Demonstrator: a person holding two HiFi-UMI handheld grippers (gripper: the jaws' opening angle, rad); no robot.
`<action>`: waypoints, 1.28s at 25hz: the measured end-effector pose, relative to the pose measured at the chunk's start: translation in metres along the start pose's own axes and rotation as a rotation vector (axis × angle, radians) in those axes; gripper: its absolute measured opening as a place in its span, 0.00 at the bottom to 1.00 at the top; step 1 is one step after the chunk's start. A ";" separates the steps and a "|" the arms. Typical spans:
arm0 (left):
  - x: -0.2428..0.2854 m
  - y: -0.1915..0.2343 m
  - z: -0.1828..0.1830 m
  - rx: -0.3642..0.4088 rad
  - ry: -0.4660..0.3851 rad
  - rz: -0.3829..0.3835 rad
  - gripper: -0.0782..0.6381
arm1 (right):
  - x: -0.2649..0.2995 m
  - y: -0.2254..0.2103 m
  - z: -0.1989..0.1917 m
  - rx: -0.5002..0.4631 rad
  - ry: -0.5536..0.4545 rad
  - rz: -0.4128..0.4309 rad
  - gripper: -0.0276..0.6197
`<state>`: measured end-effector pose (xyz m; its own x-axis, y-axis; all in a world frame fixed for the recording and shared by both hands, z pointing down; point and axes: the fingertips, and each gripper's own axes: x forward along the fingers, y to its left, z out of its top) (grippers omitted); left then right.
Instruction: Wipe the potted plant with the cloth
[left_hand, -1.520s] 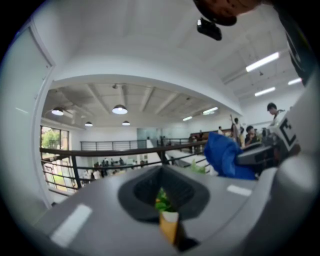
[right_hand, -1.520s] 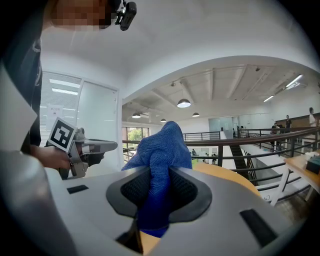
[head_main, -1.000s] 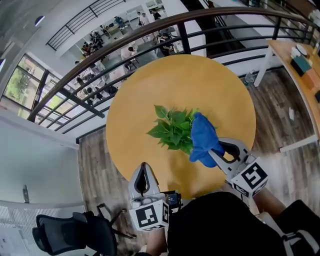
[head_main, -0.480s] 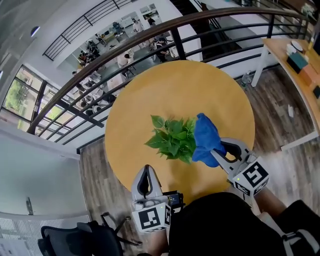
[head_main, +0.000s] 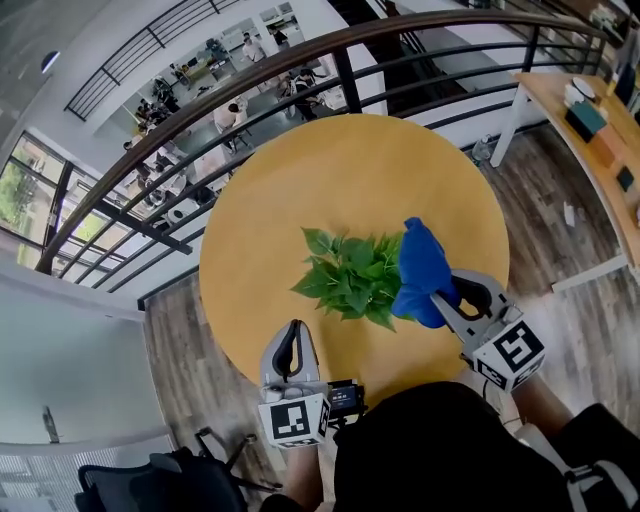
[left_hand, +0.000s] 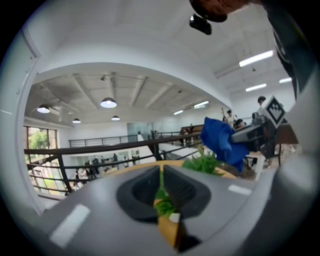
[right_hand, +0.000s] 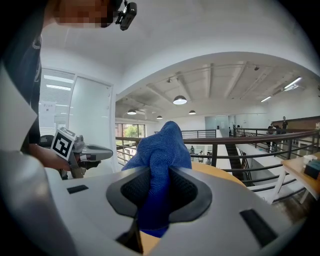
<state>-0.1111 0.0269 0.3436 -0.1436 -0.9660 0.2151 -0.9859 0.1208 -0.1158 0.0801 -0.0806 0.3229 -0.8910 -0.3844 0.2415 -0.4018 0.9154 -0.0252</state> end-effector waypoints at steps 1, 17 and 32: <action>0.003 0.003 -0.006 -0.003 0.003 -0.028 0.15 | 0.001 -0.001 0.000 -0.004 0.004 -0.007 0.20; 0.076 0.001 -0.187 0.065 0.162 -0.497 0.50 | -0.005 0.007 -0.004 -0.039 0.026 -0.164 0.20; 0.147 -0.074 -0.212 0.046 0.114 -0.707 0.68 | -0.024 -0.005 -0.032 -0.032 0.136 -0.243 0.20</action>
<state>-0.0775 -0.0759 0.5896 0.5177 -0.7793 0.3531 -0.8420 -0.5373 0.0485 0.1106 -0.0724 0.3486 -0.7318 -0.5757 0.3648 -0.5917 0.8023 0.0792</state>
